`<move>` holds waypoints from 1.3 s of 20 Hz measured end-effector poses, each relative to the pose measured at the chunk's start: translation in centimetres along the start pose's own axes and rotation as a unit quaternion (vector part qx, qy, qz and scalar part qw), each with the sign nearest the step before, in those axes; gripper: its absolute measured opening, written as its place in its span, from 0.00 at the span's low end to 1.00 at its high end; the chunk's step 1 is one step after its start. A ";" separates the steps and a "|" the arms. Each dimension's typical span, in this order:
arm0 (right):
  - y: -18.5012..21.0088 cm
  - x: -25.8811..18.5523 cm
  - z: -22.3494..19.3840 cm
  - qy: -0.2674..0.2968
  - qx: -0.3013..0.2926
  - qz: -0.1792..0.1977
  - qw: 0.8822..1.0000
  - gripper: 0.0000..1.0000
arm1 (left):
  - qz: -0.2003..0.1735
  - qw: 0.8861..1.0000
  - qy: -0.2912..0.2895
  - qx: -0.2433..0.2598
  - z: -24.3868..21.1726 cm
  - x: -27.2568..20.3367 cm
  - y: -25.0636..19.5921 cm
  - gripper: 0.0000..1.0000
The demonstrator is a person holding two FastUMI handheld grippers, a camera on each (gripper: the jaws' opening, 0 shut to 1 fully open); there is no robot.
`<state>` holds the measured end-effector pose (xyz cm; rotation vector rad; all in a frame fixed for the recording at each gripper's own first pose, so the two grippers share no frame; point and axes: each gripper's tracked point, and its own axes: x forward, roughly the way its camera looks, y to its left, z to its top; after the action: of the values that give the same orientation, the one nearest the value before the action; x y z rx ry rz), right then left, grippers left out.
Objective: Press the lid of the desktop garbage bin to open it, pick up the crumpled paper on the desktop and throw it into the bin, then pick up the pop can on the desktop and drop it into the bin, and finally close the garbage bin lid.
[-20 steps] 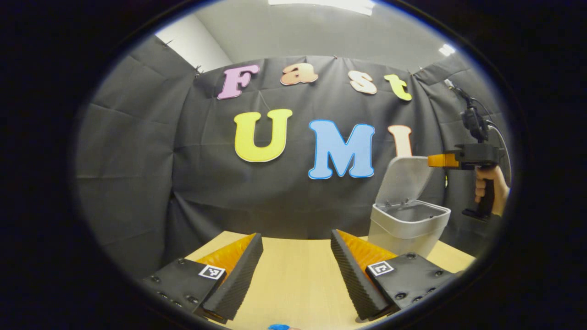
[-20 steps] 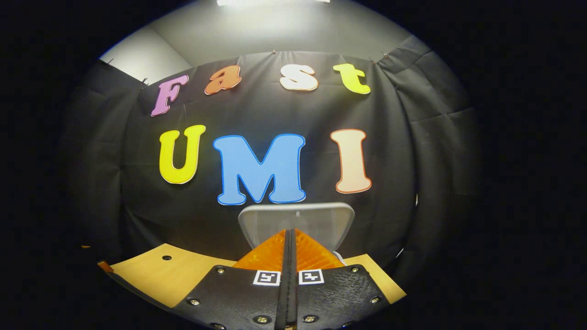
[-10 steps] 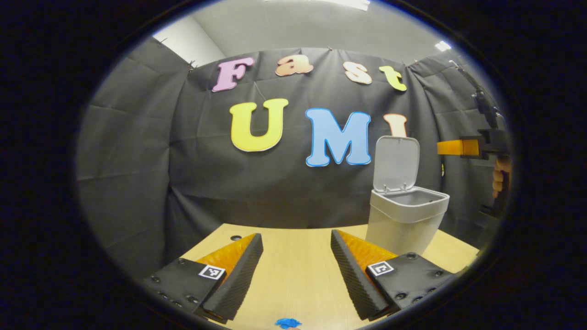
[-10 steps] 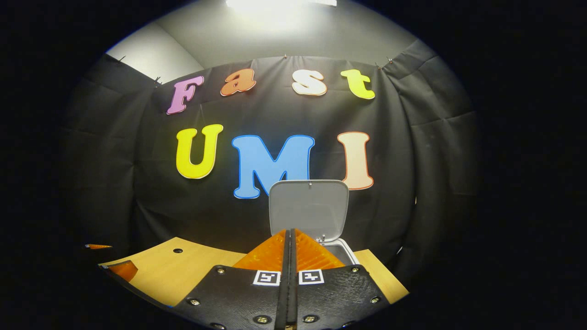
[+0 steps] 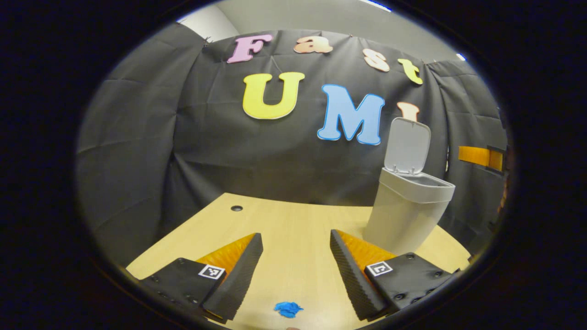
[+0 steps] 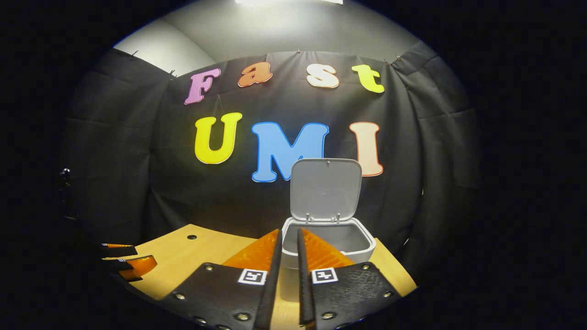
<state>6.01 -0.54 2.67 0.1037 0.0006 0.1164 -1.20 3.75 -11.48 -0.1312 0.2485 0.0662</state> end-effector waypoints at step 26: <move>1.5 -4.4 -5.6 0.067 -0.011 -0.025 0.997 0.96 | -0.032 0.955 0.289 0.059 -22.4 2.5 2.0 0.95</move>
<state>1.41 1.03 -2.74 0.0744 0.1350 0.0722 -4.31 2.81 -33.92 -0.0370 0.8313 -0.0539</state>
